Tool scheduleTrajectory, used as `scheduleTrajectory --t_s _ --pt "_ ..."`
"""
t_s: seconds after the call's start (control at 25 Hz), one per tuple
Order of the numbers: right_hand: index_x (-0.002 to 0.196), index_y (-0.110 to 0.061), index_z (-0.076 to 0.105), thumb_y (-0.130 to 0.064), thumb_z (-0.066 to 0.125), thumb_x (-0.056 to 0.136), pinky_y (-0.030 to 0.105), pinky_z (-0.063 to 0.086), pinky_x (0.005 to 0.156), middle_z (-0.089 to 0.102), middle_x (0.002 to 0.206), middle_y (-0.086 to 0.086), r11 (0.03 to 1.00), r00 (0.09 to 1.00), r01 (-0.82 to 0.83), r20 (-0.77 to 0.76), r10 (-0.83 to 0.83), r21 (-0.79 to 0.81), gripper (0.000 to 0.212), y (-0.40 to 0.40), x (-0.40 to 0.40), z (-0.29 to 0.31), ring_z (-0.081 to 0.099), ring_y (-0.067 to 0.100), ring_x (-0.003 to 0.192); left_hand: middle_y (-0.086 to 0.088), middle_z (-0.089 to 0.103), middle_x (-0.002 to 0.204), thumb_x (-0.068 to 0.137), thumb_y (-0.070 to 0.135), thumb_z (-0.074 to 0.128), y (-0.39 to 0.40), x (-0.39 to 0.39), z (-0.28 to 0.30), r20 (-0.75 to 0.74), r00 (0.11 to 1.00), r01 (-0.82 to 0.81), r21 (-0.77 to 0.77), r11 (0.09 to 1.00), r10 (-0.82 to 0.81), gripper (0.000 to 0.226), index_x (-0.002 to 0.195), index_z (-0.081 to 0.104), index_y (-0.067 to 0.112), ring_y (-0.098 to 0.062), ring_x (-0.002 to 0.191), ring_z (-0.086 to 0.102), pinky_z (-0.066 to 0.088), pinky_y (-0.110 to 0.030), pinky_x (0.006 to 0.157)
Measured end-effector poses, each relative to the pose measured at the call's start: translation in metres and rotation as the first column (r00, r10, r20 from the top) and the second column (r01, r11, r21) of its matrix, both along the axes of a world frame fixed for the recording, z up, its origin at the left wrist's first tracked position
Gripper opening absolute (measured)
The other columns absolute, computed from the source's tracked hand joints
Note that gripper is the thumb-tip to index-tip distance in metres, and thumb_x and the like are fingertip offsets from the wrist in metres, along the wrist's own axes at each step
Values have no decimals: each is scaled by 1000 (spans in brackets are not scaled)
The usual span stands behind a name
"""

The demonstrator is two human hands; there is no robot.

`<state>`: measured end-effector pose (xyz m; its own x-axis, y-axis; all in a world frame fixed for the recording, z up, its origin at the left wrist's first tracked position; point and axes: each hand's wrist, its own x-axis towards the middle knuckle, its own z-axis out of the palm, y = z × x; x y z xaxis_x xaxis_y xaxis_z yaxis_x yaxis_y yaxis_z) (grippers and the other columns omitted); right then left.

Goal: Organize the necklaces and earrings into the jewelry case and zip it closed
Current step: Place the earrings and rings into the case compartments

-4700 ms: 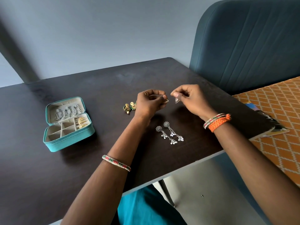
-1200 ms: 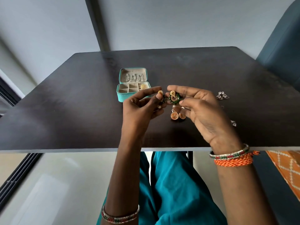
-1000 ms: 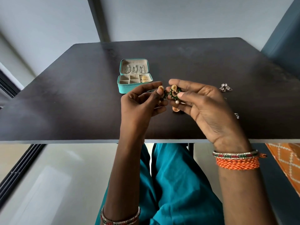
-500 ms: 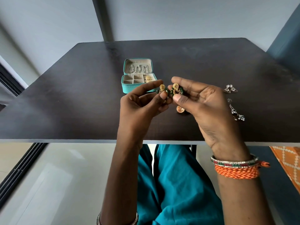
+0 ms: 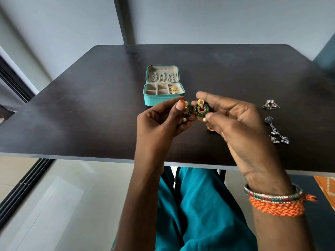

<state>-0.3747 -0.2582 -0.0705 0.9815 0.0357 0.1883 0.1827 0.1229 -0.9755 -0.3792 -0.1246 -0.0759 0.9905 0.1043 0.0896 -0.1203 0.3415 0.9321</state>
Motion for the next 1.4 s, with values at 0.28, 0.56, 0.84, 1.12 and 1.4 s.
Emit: scheduleTrajectory --t_s 0.28,0.56,0.84,1.12,1.4 --pt "103 -9 70 0 64 85 12 50 68 74 95 1 998 997 60 47 -59 -19 21 10 6 3 70 7 88 -8 73 83 84 2 65 0 2 -4 37 993 -115 40 993 113 15 98 68 4 -16 78 70 58 -24 69" --pt "96 -8 70 5 64 83 16 52 69 73 88 3 998 999 21 47 -18 -58 19 20 18 6 70 7 82 -4 73 81 82 5 67 12 9 -5 48 989 -141 99 985 136 12 94 70 5 -9 75 68 54 -18 64" --pt "81 -7 66 7 65 82 22 58 65 64 74 9 973 995 -102 -5 103 -206 15 38 76 31 66 12 66 12 69 57 81 10 70 55 49 9 76 963 -269 304 914 258 9 90 71 10 3 57 61 43 -9 52" --pt "90 3 67 10 65 80 14 52 49 62 66 6 931 991 -126 2 134 -344 13 62 119 31 59 1 47 9 70 60 76 13 77 67 90 1 38 941 -320 425 847 336 4 78 73 15 1 62 65 48 -16 63" --pt "81 -5 64 11 62 83 14 51 50 59 68 11 941 983 -164 -130 130 -296 16 65 112 0 61 4 49 7 72 67 76 20 78 69 88 -16 -29 921 -328 478 815 388 13 68 70 26 -4 69 69 49 -21 66"
